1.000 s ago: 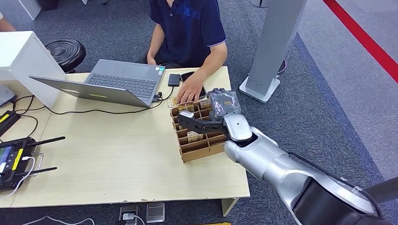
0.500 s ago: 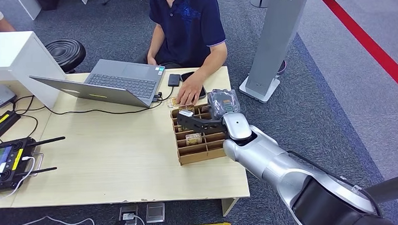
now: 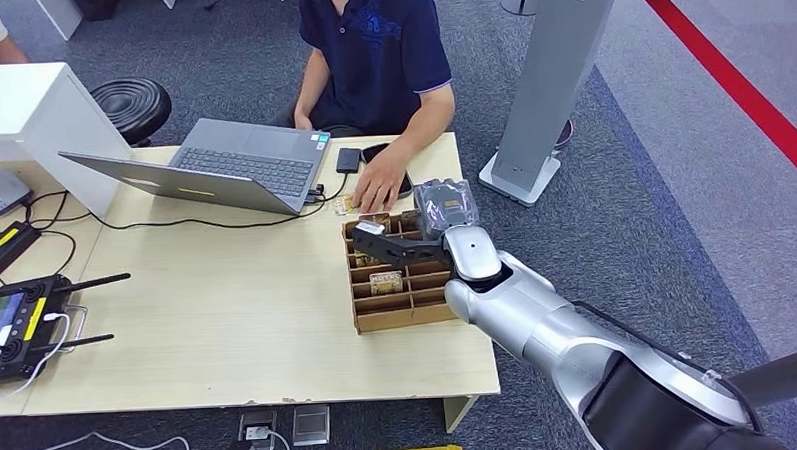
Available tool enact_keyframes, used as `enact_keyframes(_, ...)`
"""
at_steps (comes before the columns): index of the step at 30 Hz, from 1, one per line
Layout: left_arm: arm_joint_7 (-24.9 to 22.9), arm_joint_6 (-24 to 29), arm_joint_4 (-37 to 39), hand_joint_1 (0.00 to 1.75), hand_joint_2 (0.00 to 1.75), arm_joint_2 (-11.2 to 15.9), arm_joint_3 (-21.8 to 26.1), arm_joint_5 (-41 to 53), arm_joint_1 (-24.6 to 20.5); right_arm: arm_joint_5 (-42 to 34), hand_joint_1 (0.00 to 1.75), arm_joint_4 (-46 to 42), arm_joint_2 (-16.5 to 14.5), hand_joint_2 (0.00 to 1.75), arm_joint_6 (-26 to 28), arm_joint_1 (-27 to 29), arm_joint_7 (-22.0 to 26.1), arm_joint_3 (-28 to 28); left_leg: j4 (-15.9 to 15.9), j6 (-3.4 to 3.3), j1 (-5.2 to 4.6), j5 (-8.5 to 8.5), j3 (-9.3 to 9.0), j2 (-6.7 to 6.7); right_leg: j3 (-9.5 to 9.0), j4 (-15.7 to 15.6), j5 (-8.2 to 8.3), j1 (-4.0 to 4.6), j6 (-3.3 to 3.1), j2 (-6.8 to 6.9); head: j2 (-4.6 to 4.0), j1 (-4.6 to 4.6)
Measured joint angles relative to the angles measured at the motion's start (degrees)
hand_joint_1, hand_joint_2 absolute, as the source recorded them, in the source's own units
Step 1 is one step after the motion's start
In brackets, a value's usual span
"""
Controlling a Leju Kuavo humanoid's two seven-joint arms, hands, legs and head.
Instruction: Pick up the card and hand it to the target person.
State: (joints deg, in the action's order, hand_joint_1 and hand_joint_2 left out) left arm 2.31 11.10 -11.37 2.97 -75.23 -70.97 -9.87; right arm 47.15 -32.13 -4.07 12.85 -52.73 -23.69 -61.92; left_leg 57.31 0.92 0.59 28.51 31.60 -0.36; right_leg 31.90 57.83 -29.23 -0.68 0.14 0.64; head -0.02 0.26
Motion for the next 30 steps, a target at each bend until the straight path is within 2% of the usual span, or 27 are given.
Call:
enact_keyframes(7, 0.08, 0.86, 0.00, 0.00, 1.75, 0.02, -0.11, -0.51, 0.02, -1.73, 1.40, -0.02, 0.00, 1.75, -0.78, -0.38, -0.03, 0.08, 0.00, 0.00, 0.00, 0.00, 0.00, 0.00, 0.00, 0.00, 0.00, 0.00, 0.00, 0.00, 0.00, 0.01)
enact_keyframes(13, -0.03, 1.26, 0.00, 0.00, 1.75, 0.05, -0.11, -1.49, 0.55, -6.61, 1.40, -3.68, 0.68, 1.75, -9.41, -2.29, -4.90, 0.60, 0.00, 0.00, 0.00, -0.01, 0.00, 0.02, 0.01, 0.01, 0.01, 0.00, 0.00, -0.01, 0.00, 0.00)
enact_keyframes(18, 0.00, 1.32, 0.00, 0.00, 1.75, 0.25, -0.11, -2.37, 1.31, -11.68, 1.40, -12.94, 3.73, 1.75, -15.28, -3.96, -10.55, 2.12, 0.01, -0.01, 0.00, -0.01, -0.01, 0.02, 0.01, 0.00, 0.01, 0.00, 0.00, -0.01, 0.00, 0.03)
enact_keyframes(23, 0.20, 1.40, 0.00, 0.00, 1.75, 0.44, -0.11, -3.16, 2.15, -13.99, 1.40, -24.54, 7.59, 1.75, -17.53, -4.60, -14.96, 4.04, 0.01, -0.01, 0.00, -0.01, -0.02, 0.02, 0.01, -0.01, 0.01, 0.00, 0.00, -0.01, 0.00, 0.02)
enact_keyframes(30, 0.16, 1.11, 0.00, 0.00, 1.75, 0.48, -0.11, -3.26, 2.54, -12.19, 1.40, -36.47, 11.03, 1.75, -17.38, -3.65, -16.01, 5.74, 0.01, -0.01, 0.00, -0.01, -0.03, 0.02, 0.00, -0.01, 0.01, 0.00, 0.00, -0.02, 0.00, 0.00)
